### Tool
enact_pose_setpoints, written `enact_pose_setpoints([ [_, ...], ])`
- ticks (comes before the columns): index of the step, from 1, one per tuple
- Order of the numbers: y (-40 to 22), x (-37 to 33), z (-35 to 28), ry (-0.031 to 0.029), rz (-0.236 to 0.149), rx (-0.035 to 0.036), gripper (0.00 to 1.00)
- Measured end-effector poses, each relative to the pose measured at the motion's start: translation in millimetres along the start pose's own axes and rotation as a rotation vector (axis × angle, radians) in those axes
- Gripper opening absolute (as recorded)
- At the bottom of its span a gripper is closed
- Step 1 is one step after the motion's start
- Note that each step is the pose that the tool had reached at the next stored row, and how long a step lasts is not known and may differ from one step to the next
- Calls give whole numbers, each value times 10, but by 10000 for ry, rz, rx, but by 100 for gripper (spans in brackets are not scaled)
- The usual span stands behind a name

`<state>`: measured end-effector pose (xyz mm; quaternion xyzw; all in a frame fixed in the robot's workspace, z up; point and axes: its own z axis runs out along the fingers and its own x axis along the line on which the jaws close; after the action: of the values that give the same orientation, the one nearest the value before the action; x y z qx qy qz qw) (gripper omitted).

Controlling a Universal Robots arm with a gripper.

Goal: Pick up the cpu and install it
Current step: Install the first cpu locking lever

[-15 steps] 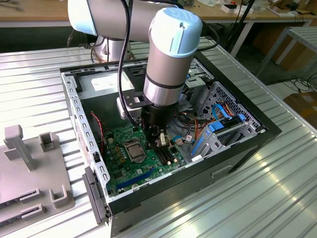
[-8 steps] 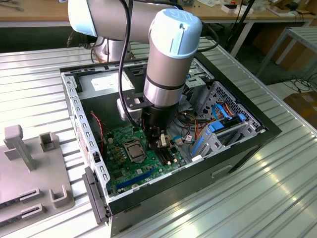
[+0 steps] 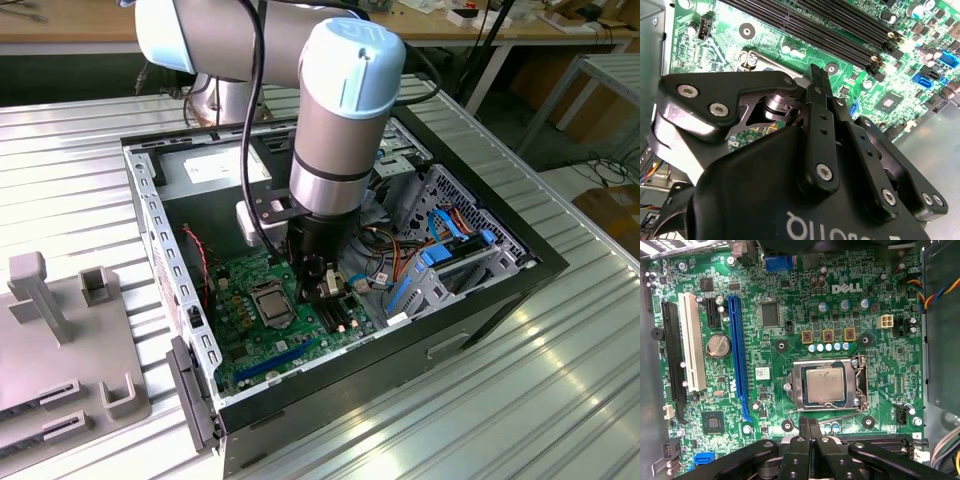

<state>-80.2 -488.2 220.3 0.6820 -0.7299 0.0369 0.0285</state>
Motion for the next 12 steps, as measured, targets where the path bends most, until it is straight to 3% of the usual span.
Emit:
enact_pose_setpoints([
  [12, 11, 8, 71, -3, -11, 31, 11],
])
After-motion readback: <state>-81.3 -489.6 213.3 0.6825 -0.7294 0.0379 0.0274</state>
